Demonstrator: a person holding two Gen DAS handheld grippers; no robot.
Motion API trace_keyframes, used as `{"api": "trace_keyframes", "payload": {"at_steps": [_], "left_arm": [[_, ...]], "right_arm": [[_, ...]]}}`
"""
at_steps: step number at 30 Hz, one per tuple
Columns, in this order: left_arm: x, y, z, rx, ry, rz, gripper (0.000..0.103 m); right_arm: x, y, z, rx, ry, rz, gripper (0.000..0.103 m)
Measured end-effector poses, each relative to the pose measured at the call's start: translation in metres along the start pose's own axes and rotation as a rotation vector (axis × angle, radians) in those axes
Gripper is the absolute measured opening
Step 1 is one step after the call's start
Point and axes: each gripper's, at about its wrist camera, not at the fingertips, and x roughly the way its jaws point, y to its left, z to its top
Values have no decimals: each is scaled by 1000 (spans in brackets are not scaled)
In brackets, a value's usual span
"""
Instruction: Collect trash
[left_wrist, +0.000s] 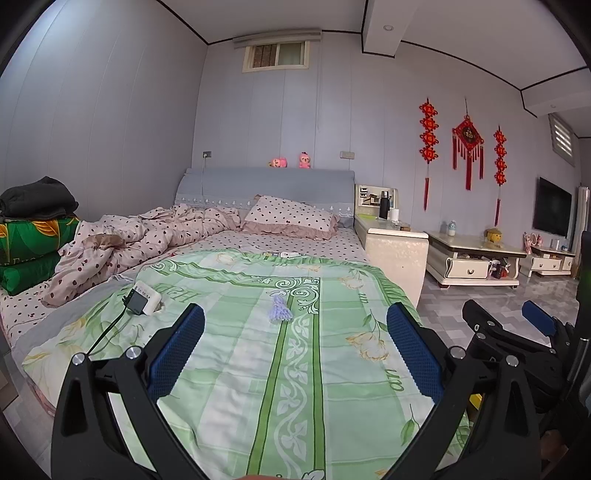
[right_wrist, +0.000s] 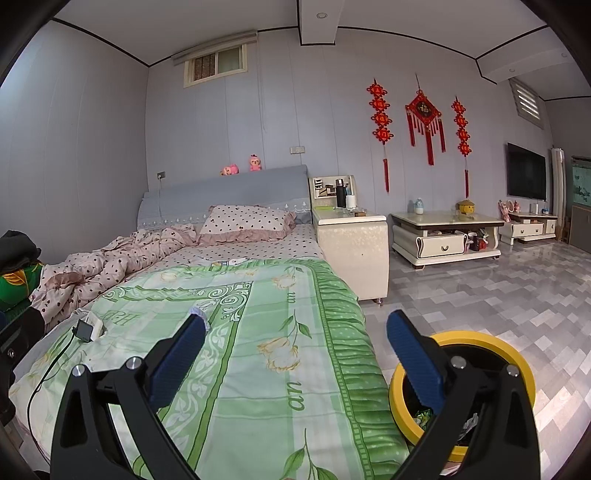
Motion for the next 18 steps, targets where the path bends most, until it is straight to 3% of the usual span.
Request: {"api": "trace_keyframes", "payload": {"at_steps": [18], "left_arm": [[-1,-3,-1,2,2,-2,95]], "right_arm": [[1,-1,-2,3,5,0,95]]}}
